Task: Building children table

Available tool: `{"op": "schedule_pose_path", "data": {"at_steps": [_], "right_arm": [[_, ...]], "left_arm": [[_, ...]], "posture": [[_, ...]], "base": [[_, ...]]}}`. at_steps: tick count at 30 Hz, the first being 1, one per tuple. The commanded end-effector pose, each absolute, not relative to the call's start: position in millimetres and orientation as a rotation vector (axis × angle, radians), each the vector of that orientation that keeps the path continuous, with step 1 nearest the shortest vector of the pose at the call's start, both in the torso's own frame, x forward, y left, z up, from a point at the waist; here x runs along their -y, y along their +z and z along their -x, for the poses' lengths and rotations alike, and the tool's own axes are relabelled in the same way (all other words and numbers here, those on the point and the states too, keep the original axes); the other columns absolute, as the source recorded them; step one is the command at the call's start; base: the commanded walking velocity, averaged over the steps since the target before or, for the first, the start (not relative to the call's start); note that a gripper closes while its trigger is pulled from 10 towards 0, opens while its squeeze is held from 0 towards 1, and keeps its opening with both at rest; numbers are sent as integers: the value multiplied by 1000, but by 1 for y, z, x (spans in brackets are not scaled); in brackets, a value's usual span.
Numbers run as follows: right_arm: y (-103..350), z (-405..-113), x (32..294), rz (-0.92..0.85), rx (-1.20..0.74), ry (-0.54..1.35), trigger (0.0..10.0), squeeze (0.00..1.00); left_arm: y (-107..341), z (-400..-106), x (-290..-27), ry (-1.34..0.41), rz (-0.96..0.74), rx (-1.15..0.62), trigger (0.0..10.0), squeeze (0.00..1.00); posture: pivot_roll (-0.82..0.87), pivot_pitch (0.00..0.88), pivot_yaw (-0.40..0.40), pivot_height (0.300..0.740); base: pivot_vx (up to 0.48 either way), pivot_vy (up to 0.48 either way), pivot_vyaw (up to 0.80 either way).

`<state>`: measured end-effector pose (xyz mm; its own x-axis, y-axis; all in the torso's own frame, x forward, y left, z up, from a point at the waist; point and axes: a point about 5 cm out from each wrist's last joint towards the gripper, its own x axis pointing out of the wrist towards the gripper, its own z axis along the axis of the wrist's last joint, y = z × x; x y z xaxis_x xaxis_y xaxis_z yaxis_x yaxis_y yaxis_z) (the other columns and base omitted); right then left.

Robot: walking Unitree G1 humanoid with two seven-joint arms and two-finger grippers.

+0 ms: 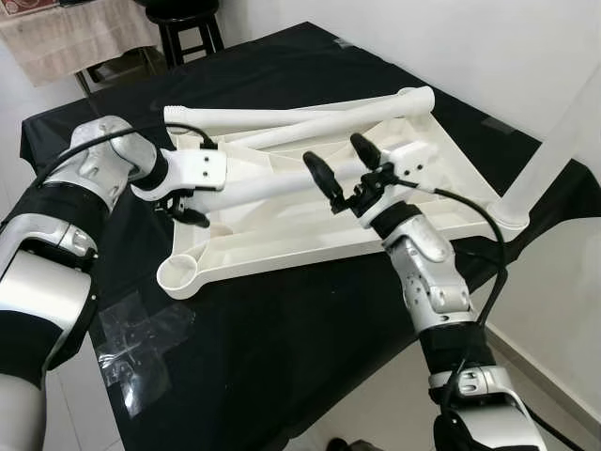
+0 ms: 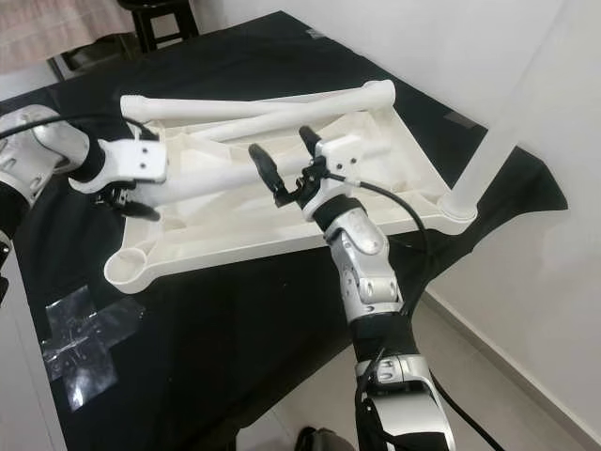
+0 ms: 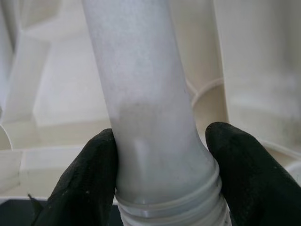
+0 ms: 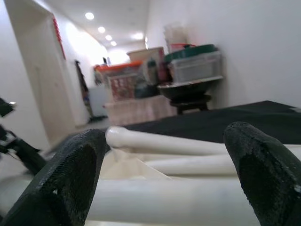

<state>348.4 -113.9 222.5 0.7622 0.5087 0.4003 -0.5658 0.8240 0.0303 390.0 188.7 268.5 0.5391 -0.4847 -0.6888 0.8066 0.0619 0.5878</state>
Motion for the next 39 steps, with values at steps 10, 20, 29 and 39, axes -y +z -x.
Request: {"op": "schedule_pose_path", "data": {"at_steps": [10,20,29,39], "right_arm": [[243,-337,110,-425,448,748,10000,0],[259,-310,112,-554,475,1114,10000,0],[262,-307,87,-529,436,1271,10000,1000],[268,-312,85,-490,437,1297,10000,0]], "left_arm": [[290,-386,-195,-994,-831,-139,0,0],[310,-364,-188,-1121,-491,144,0,0],[309,-342,-168,-1292,-348,187,0,0],[301,-329,-161,-1356,-325,151,0,0]], "posture": [[135,133,-4,740],[124,146,-14,740],[130,152,-31,740],[124,153,-40,740]], "base": [[0,0,0],[0,0,0],[0,0,0],[0,0,0]]}}
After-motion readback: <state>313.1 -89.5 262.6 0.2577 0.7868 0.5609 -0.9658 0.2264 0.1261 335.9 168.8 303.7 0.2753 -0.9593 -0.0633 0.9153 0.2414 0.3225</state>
